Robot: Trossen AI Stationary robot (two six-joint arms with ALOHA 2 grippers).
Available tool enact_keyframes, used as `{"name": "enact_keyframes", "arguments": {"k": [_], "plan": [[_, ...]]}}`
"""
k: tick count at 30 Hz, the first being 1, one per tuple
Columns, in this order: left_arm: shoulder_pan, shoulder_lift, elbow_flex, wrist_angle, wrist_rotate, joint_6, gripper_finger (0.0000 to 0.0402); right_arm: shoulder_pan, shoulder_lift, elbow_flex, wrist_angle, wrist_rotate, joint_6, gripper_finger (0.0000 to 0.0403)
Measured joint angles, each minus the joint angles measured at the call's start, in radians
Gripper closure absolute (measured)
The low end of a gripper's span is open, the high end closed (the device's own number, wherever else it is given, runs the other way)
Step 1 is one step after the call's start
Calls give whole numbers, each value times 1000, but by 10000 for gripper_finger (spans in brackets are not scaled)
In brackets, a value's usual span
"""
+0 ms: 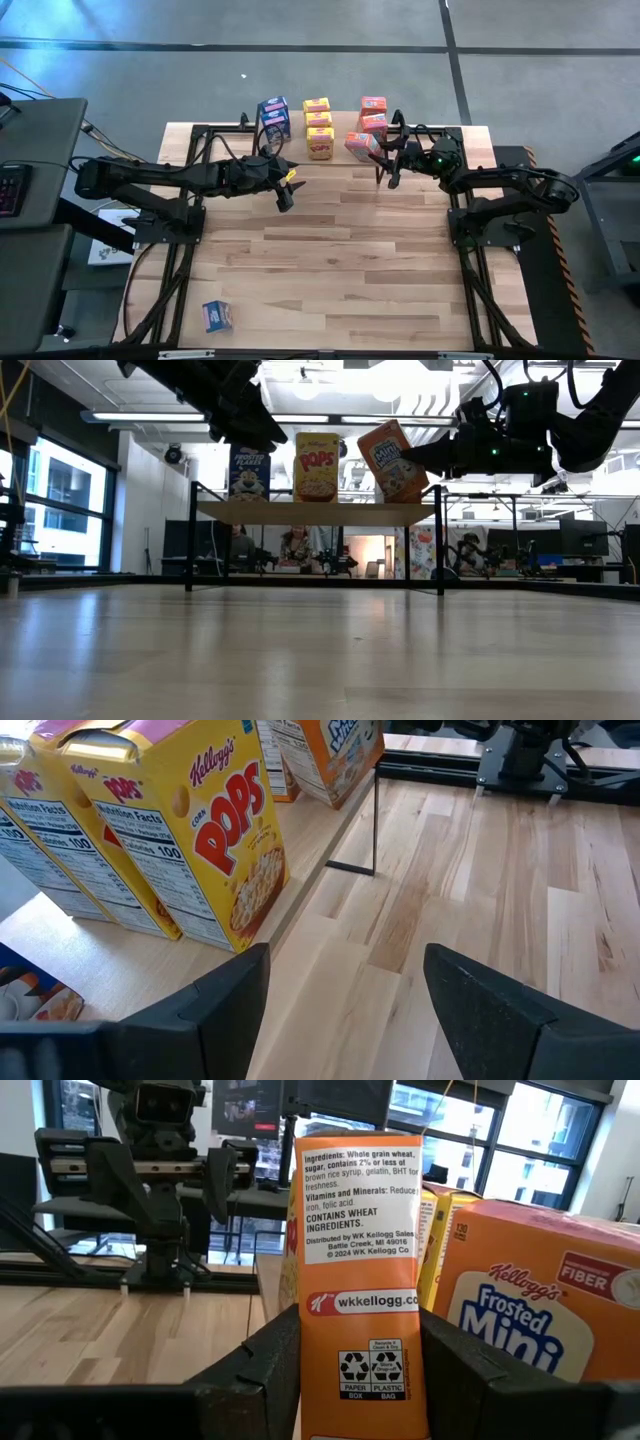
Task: Stack cereal on shelf
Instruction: Put the orange cereal box and aligned with the other orange cereal boxes on the shelf
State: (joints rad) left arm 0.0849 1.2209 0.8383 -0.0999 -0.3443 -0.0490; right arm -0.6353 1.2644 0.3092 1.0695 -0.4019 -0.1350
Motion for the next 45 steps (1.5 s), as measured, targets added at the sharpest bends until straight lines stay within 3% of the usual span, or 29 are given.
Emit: {"name": "enact_keyframes", "arguments": {"k": [14, 25, 32, 45], "plan": [[0, 0, 0, 0, 0, 0, 144, 0, 0, 0, -15, 17, 3, 251], [0, 0, 0, 0, 0, 0, 144, 0, 2, -1, -61, 70, 23, 214], [0, 0, 0, 0, 0, 0, 144, 0, 0, -1, -75, 88, 58, 212], [0, 0, 0, 0, 0, 0, 145, 0, -103, -1, -219, 115, 59, 212]]}}
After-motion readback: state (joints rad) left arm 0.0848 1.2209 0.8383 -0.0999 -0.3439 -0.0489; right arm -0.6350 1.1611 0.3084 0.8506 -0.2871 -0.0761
